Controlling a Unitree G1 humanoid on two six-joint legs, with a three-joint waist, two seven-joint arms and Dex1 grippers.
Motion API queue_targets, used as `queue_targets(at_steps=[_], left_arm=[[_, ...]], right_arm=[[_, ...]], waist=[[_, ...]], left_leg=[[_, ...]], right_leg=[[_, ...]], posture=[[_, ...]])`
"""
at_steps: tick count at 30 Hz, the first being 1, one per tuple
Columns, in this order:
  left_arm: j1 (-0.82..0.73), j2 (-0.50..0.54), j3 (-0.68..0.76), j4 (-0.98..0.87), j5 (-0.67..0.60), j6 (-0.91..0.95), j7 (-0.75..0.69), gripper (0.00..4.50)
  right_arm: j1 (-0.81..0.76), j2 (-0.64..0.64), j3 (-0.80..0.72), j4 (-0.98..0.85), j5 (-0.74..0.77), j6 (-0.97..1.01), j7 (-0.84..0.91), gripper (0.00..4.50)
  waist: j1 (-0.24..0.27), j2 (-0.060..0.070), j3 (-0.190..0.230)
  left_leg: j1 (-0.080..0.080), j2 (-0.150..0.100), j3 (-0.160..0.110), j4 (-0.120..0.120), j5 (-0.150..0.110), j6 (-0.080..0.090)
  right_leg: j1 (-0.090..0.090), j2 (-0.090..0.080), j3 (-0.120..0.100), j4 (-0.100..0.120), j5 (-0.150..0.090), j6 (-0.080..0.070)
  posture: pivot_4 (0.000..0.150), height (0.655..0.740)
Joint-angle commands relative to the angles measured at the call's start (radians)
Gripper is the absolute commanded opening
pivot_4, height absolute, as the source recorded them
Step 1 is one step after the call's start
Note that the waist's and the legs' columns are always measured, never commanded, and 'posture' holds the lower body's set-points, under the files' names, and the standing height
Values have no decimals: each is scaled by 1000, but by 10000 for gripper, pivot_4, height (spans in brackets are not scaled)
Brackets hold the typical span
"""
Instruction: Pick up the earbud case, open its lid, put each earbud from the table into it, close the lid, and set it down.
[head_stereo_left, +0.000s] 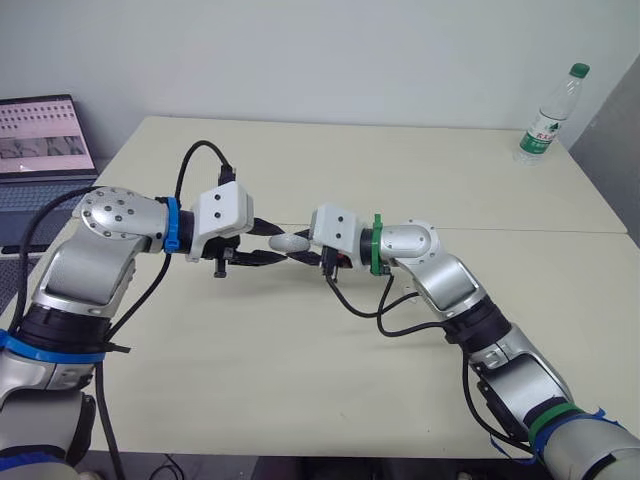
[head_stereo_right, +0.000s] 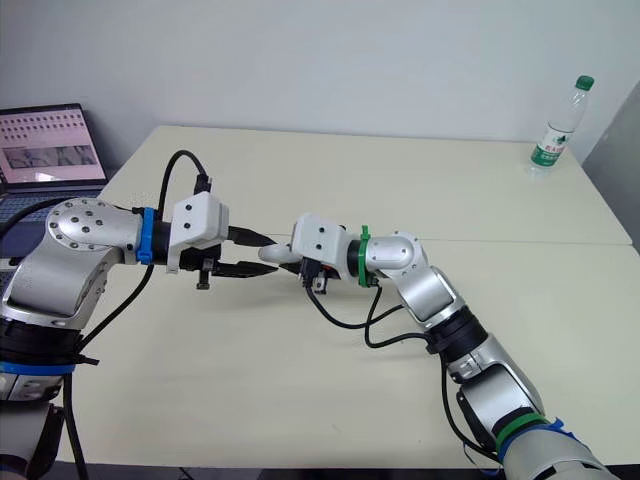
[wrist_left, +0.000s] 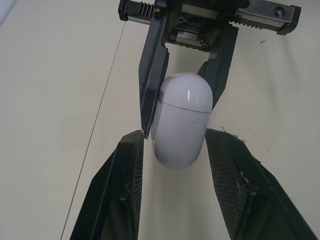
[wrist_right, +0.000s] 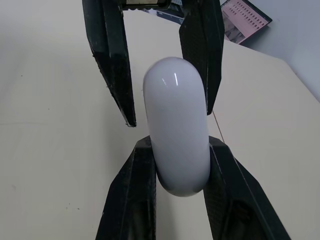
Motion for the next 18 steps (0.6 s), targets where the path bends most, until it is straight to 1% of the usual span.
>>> queue_targets(at_steps=[1, 5, 8, 10, 11, 18], left_arm=[[-25, 2, 25, 1, 16, -24, -2, 19890], [-21, 0, 25, 10, 27, -32, -9, 19890], [-18, -1, 24, 13, 31, -36, -14, 14408], [-18, -1, 25, 14, 29, -34, -19, 8253], [-19, -2, 27, 15, 29, -34, -20, 7510], [-29, -10, 23, 31, 33, -34, -29, 7510]], right_arm=[[-12, 4, -3, -29, -5, -25, 4, 8620], [-13, 9, -5, -25, -8, -30, 3, 8620], [-16, 16, -10, -24, -6, -28, -1, 8620], [-19, 21, -13, -24, -4, -26, -4, 8620], [-19, 22, -13, -24, -4, -26, -5, 8620], [-15, 27, -13, -26, -4, -23, -4, 8620]], waist=[[0, 0, 0], [0, 0, 0], [0, 0, 0], [0, 0, 0], [0, 0, 0], [0, 0, 0]], left_leg=[[0, 0, 0, 0, 0, 0], [0, 0, 0, 0, 0, 0], [0, 0, 0, 0, 0, 0], [0, 0, 0, 0, 0, 0], [0, 0, 0, 0, 0, 0], [0, 0, 0, 0, 0, 0]], right_leg=[[0, 0, 0, 0, 0, 0], [0, 0, 0, 0, 0, 0], [0, 0, 0, 0, 0, 0], [0, 0, 0, 0, 0, 0], [0, 0, 0, 0, 0, 0], [0, 0, 0, 0, 0, 0]], posture=[[1500, 7400], [1500, 7400], [1500, 7400], [1500, 7400], [1500, 7400], [1500, 7400]])
